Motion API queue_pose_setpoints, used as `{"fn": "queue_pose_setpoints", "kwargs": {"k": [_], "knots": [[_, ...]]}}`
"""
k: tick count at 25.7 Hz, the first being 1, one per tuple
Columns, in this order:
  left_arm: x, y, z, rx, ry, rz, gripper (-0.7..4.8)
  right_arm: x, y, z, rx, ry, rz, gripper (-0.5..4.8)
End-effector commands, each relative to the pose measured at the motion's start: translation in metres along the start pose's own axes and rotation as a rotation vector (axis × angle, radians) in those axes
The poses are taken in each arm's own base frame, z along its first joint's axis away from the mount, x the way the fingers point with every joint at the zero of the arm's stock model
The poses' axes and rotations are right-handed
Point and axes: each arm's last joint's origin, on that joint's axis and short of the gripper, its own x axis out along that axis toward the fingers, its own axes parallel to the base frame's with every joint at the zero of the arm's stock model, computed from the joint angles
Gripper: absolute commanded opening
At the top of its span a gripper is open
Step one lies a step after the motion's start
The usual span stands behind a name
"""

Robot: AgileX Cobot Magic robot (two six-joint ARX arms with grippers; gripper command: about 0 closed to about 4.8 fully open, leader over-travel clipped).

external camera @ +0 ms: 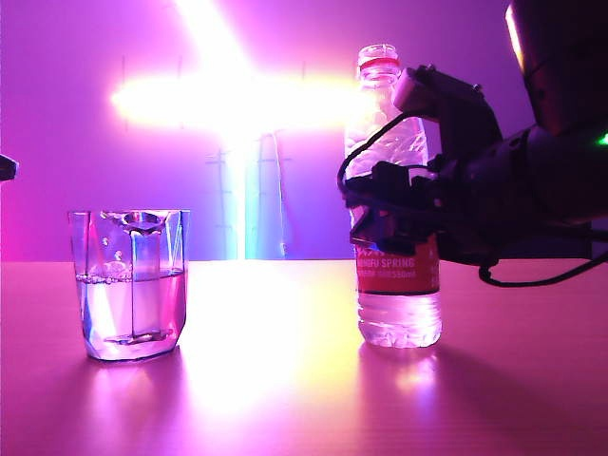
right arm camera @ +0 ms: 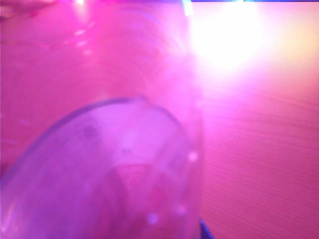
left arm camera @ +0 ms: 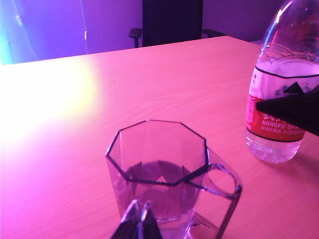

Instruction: Pick up the mineral water bottle on the table and pour water into the mug until it's half full.

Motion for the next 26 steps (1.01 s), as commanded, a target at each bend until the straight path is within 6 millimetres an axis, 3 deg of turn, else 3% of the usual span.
{"fn": "queue_pose_setpoints", "kwargs": {"k": [1, 6, 7, 22, 26], "knots": [[0.0, 0.0, 0.002, -0.003, -0.008, -0.005, -0.02, -0.002, 0.0, 0.002, 0.011, -0.032, 0.007, 2.92], [0.0, 0.0, 0.002, -0.003, -0.008, -0.005, -0.02, -0.011, -0.002, -0.004, 0.031, -0.038, 0.012, 4.69], [0.0, 0.0, 0.002, -0.003, -0.008, -0.005, -0.02, -0.013, -0.002, -0.005, 0.033, -0.044, 0.013, 4.79], [0.0, 0.001, 0.002, -0.003, -0.008, 0.002, -0.02, -0.064, 0.002, -0.009, 0.039, -0.122, 0.082, 4.79], [0.0, 0.007, 0.002, -0.009, -0.009, 0.045, -0.02, -0.078, 0.004, -0.008, 0.052, -0.173, 0.019, 4.79]]}}
